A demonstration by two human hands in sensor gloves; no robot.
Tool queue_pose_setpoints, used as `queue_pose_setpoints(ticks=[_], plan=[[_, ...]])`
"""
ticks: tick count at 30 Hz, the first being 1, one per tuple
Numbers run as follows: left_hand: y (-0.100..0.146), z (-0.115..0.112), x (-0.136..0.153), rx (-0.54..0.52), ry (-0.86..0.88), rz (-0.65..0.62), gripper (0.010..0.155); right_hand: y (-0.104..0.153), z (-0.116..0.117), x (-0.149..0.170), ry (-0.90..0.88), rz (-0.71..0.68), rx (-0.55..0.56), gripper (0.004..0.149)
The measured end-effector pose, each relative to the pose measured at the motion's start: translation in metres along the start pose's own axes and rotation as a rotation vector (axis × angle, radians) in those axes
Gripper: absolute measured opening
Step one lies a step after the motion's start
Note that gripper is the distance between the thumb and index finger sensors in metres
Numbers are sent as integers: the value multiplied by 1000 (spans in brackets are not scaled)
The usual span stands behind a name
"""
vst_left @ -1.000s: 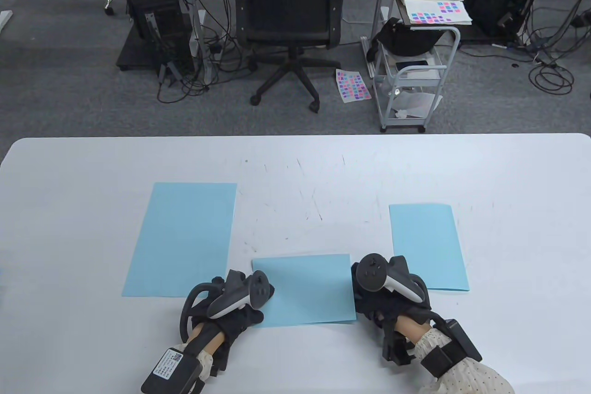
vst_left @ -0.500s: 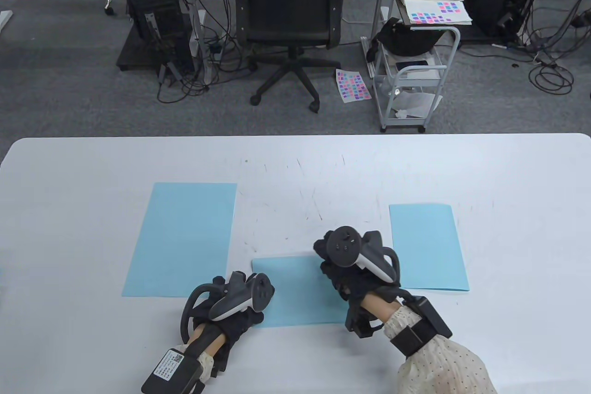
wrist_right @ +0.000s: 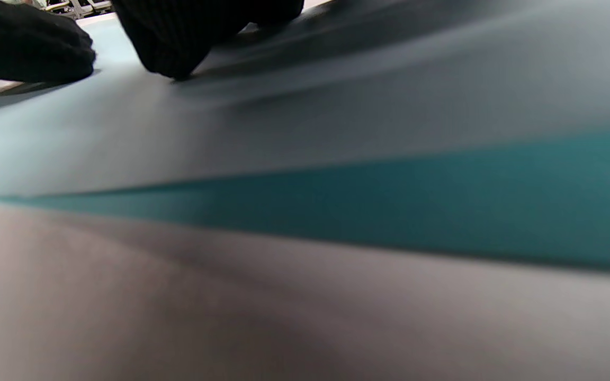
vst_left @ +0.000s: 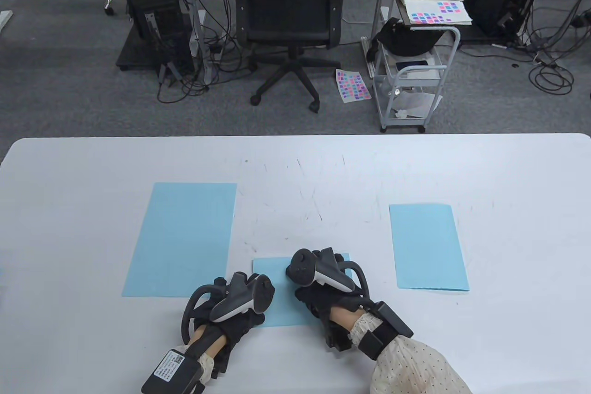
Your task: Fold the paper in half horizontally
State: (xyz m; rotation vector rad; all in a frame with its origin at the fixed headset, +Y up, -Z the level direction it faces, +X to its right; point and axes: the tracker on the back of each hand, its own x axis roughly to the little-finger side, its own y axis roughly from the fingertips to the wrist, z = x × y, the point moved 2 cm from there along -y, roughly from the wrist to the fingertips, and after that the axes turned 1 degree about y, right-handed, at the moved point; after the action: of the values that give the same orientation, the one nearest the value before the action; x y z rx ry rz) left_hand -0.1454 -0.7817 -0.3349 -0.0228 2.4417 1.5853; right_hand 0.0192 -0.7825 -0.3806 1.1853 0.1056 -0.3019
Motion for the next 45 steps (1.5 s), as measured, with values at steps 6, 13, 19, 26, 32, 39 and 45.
queue_pose_setpoints(ticks=[6,13,19,26,32,39,45], plan=[[0,-1,1,8,8,6,65,-5,-3,0,7,28,-31,59],[0,-1,2,20,15,16,65,-6,-5,5,36,38,-52,60],[0,0,2,25,16,18,65,-6,-6,11,48,61,-72,61],[0,0,2,20,3,17,64,-5,-8,21,51,84,-76,61],[0,0,2,25,2,22,64,-1,-9,35,30,109,-77,61],[-1,1,2,40,1,30,64,2,-10,49,8,137,-76,60],[-1,1,1,45,3,35,64,5,-11,61,6,162,-77,60]])
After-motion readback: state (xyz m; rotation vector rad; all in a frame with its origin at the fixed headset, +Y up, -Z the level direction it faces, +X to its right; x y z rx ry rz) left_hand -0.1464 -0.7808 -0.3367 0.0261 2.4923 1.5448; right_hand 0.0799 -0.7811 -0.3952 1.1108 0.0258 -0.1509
